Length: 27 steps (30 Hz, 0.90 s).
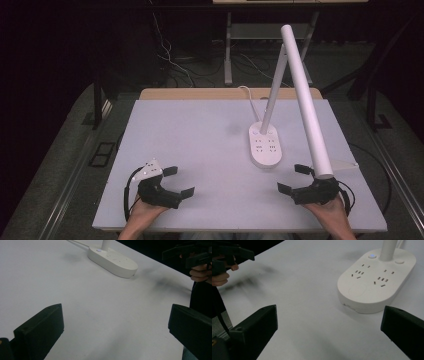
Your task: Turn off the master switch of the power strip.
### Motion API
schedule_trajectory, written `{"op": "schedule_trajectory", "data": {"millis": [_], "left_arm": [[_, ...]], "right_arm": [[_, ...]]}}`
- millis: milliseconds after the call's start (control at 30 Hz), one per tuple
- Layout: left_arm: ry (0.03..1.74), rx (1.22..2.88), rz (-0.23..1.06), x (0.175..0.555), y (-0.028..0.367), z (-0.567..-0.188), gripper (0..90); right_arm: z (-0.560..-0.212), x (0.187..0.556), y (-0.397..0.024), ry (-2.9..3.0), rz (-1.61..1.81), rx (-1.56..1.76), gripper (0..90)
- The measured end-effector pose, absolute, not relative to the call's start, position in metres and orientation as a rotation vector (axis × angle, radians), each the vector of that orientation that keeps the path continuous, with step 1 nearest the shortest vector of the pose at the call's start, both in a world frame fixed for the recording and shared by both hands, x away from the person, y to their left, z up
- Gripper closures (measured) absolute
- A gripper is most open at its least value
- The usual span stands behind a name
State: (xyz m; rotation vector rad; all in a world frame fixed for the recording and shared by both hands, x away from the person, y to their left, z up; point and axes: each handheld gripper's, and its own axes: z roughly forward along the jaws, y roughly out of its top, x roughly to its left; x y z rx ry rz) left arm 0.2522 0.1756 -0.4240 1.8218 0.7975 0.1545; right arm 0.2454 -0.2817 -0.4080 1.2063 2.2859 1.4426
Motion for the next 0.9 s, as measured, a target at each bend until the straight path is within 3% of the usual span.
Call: {"op": "schedule_trajectory", "data": {"millis": [900], "left_arm": [[0.777,1.893,0.148,0.2539,0.1684,-0.4215,0.0]], "right_arm": [[-0.4109,0.2466,-0.282,2.348,1.455,1.207,0.2]]}}
